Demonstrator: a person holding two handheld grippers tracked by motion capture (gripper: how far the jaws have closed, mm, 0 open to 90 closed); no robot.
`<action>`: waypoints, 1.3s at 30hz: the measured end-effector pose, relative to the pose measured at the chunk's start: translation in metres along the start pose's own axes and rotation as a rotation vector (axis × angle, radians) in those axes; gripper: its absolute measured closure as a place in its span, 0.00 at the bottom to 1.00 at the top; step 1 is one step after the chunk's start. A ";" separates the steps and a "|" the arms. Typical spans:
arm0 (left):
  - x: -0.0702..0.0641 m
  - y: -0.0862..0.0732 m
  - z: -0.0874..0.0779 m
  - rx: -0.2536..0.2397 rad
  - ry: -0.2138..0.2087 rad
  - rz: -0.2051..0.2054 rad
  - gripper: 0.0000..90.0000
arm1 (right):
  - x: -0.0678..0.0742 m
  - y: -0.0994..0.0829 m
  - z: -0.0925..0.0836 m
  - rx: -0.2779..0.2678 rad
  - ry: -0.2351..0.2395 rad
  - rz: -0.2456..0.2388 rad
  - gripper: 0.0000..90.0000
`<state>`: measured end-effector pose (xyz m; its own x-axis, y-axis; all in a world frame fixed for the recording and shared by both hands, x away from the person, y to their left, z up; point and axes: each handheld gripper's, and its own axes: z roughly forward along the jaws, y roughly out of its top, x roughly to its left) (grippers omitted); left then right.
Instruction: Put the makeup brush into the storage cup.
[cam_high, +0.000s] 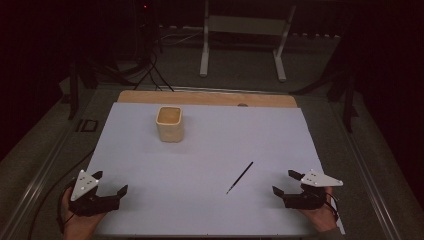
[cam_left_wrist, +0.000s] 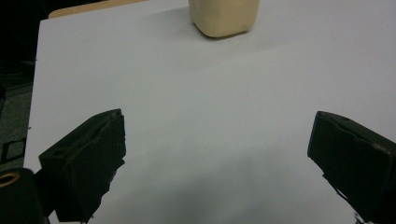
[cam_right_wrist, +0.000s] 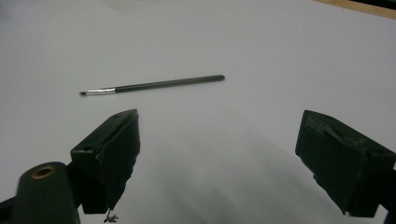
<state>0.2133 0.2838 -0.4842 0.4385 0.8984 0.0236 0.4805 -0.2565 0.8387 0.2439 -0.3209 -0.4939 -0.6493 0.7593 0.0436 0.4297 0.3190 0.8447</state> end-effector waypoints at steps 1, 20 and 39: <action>0.000 0.000 0.000 0.000 0.000 0.002 0.06 | 0.000 0.000 0.000 0.003 0.005 -0.003 0.15; 0.000 0.001 0.002 0.001 0.012 0.011 0.06 | -0.004 0.001 0.000 0.014 0.022 -0.002 0.15; -0.001 0.002 0.005 0.000 0.011 0.017 0.06 | 0.002 0.019 0.000 0.000 0.059 -0.033 0.15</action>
<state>0.2179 0.2807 -0.4857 0.4387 0.8976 0.0438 0.4730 -0.2721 0.8380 0.2507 -0.3131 -0.4783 -0.6990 0.7136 0.0472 0.4073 0.3430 0.8465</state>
